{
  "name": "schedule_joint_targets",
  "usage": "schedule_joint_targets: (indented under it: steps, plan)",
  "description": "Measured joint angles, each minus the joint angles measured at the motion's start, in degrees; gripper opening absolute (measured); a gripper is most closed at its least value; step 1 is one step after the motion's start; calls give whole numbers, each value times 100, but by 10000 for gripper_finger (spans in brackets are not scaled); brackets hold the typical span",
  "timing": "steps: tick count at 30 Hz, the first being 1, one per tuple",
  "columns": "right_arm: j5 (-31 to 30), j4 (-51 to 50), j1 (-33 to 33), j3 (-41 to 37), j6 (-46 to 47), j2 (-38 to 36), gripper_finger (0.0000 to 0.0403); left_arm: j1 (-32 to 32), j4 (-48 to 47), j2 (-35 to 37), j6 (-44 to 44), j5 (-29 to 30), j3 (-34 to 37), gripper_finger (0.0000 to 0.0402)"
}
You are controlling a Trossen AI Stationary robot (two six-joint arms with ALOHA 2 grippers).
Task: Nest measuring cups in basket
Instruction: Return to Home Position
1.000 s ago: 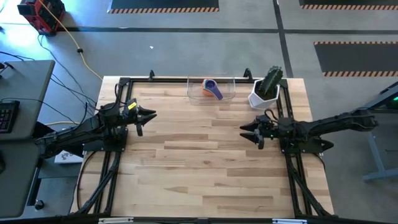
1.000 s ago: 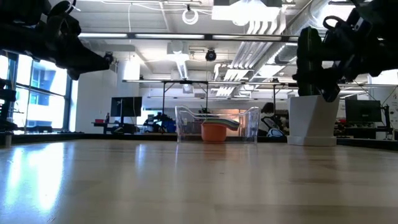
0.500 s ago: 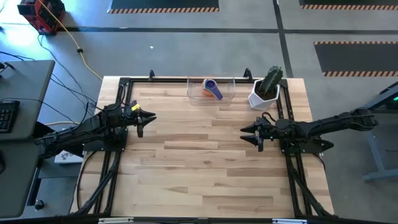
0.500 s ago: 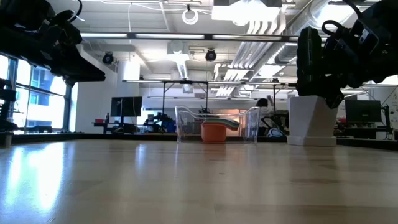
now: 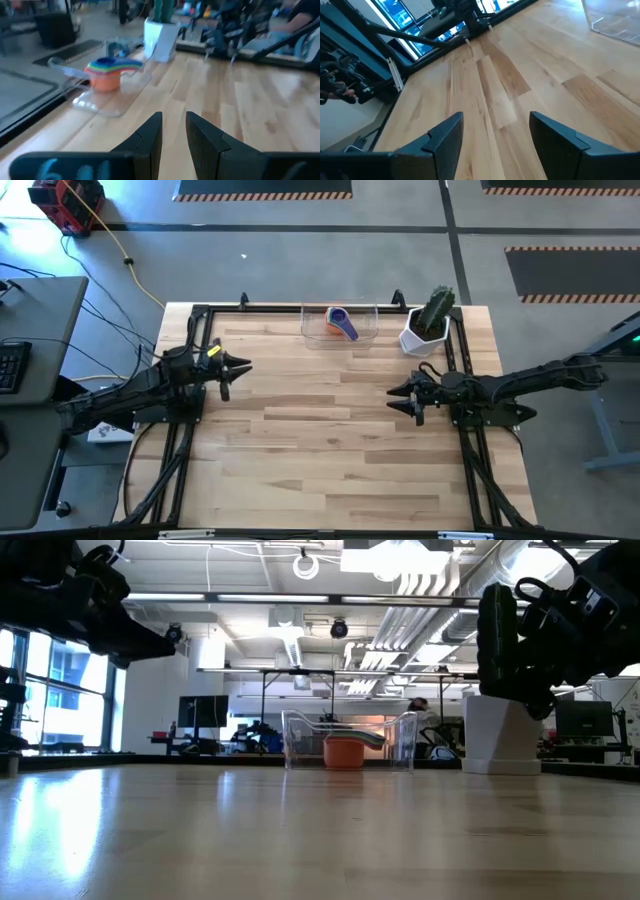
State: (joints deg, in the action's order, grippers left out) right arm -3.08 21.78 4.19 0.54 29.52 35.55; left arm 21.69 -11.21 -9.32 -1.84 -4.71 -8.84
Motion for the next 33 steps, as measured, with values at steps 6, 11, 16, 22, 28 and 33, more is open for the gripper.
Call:
schedule_joint_targets:
  steps: [6, 11, 16, 22, 28, 33]
  plan:
    - [-6, -22, 0, -2, -527, 0, 218, -7, 1327, 282, -559, -330, 817, 78]
    - [-34, -23, 0, -2, -601, 0, 218, -9, 1580, 332, -292, -247, 803, 78]
    - [-34, -160, 0, -2, -601, 0, 218, -9, 1566, 356, -110, -96, 804, 78]
    - [-35, -458, 0, -4, -601, 0, 218, -9, 1202, 352, -612, 232, 805, 78]
    - [-34, -528, 0, -4, -601, 0, 218, -9, 1204, 283, -755, 251, 807, 78]
    - [-34, -533, 0, -4, -601, 0, 218, -9, 1208, 286, -753, 256, 807, 78]
